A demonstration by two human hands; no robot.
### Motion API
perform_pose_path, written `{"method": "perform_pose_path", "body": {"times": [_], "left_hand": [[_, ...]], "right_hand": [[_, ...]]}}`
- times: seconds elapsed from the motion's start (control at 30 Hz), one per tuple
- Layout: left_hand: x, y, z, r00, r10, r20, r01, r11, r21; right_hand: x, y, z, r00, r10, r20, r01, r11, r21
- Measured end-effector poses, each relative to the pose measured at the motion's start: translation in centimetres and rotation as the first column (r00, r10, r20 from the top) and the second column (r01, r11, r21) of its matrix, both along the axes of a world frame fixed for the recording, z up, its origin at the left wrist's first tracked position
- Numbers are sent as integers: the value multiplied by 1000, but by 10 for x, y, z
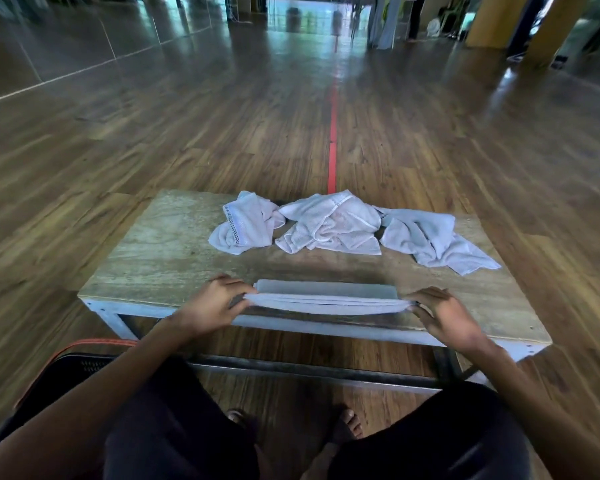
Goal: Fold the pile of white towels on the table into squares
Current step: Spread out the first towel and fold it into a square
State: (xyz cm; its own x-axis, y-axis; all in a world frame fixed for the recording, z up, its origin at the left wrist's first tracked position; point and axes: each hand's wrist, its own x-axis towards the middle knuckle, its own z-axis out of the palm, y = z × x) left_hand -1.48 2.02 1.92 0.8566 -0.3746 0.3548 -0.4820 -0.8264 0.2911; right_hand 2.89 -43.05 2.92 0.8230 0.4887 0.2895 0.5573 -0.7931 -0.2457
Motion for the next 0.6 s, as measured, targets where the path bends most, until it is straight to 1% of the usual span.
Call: {"method": "perform_pose_path", "body": {"times": [0.07, 0.17, 0.33, 0.5, 0.6], "left_hand": [[8, 3, 24, 999, -13, -35, 11, 998, -55], [19, 5, 69, 986, -35, -164, 17, 994, -112], [28, 13, 130, 980, -30, -198, -6, 984, -179], [26, 19, 152, 985, -29, -172, -8, 977, -211], [23, 17, 150, 981, -29, -190, -21, 966, -257]], "right_hand": [[5, 2, 28, 1000, -3, 29, 2, 999, 40], [13, 2, 69, 998, -22, 64, 16, 996, 93], [21, 3, 124, 990, -5, 138, -11, 993, 119], [22, 8, 149, 996, 8, 90, -19, 992, 121], [20, 11, 153, 1000, 14, 18, -17, 988, 156]]}}
